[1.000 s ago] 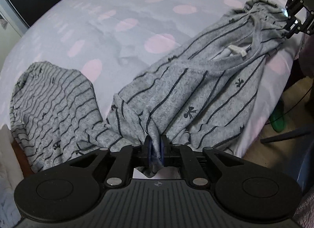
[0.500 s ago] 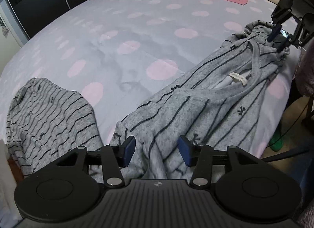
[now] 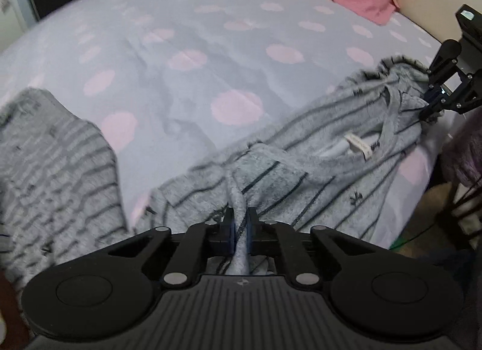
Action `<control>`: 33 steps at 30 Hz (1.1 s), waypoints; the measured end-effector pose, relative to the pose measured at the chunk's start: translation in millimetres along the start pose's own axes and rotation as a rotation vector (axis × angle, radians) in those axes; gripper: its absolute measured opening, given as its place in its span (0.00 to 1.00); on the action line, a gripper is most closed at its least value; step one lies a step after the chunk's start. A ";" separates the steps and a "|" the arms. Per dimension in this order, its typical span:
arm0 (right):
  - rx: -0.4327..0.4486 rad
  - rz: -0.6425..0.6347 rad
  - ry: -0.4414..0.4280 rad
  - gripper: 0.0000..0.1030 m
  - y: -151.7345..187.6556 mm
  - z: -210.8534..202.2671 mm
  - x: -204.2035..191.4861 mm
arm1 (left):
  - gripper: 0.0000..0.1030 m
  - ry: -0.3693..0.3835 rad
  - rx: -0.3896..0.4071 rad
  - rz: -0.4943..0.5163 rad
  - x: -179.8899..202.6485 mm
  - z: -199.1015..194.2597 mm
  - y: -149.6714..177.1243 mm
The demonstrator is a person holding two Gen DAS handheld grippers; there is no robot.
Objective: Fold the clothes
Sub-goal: 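Lift the shirt up with both grippers, holding it by the shoulders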
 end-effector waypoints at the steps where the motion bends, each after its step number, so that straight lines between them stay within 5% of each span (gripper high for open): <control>1: 0.019 -0.006 0.034 0.09 -1.7 -5.5 -0.4 | 0.04 -0.018 0.032 -0.010 -1.1 -7.5 -2.6; 9: 0.287 -0.025 0.397 0.07 -37.4 -76.0 -1.1 | 0.03 -0.189 0.332 -0.061 -4.2 -90.3 -43.0; 16: 0.557 -0.027 0.685 0.07 -82.4 -178.9 -22.9 | 0.03 -0.359 0.629 -0.029 16.4 -206.2 -94.9; 29: 1.050 -0.238 1.003 0.07 -103.1 -365.7 -167.4 | 0.03 -0.581 1.189 0.059 91.1 -422.2 -102.5; 33: 1.180 -0.305 1.099 0.07 -109.2 -409.5 -206.5 | 0.03 -0.611 1.270 0.078 103.5 -455.8 -109.9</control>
Point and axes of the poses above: each gripper's, at about its wrist camera, not at the fingertips, and z roughly the way its jaws point, x to its right, y to its underside, the point moved 5 cm from there along z, roughly the way its jaws point, and after that the axes turned 3 degrees about -y, right-handed, at the moved point
